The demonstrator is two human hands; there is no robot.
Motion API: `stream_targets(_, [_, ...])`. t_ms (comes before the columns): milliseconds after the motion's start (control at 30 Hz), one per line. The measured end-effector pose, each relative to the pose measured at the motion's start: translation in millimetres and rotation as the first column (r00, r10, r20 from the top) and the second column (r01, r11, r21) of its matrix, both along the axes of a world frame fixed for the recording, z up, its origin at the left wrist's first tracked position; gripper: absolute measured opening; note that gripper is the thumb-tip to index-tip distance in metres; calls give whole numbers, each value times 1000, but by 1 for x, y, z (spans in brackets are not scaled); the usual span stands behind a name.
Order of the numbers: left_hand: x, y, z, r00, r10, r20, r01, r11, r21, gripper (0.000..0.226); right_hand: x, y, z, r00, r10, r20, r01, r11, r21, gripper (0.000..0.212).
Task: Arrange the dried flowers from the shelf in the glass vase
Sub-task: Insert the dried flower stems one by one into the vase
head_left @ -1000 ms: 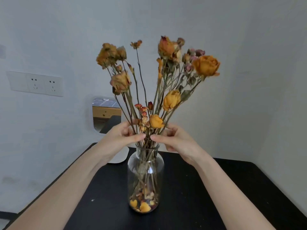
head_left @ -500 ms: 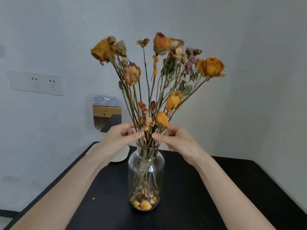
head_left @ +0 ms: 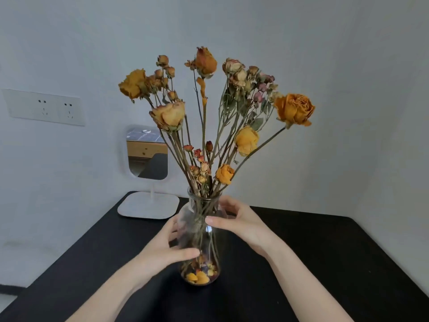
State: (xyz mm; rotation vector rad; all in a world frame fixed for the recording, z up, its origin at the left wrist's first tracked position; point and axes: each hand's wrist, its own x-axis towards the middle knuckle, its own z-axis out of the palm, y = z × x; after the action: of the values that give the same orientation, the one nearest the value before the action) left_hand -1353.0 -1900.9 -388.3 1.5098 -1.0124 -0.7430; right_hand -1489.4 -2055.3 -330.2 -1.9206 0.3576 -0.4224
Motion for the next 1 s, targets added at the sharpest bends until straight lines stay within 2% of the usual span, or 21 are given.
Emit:
stream_targets(133, [-15, -10, -22, 1000, -1, -6, 1, 999, -41, 107, 7, 8, 1, 999, 1, 53, -4, 999, 52, 36])
stream_targets(300, [-21, -21, -38, 986, 161, 44, -158, 985, -69, 124, 16, 12, -5, 991, -39, 131, 24, 993, 113, 42])
stream_targets(433, [-17, -32, -32, 978, 186, 95, -181, 982, -61, 122, 19, 6, -6, 983, -85, 164, 65, 990, 124, 36])
stream_targets(600, [-8, -69, -7, 983, 137, 126, -125, 987, -98, 110, 21, -26, 12, 964, -162, 211, 145, 985, 96, 38])
stream_targets(767, [1, -127, 14, 995, 50, 89, -40, 993, -111, 117, 27, -69, 32, 930, -253, 268, 245, 968, 61, 43])
stream_targets(1000, [15, -192, 4, 999, -50, 6, 51, 996, -78, 117, 35, -123, 25, 923, -302, 238, 297, 953, 56, 44])
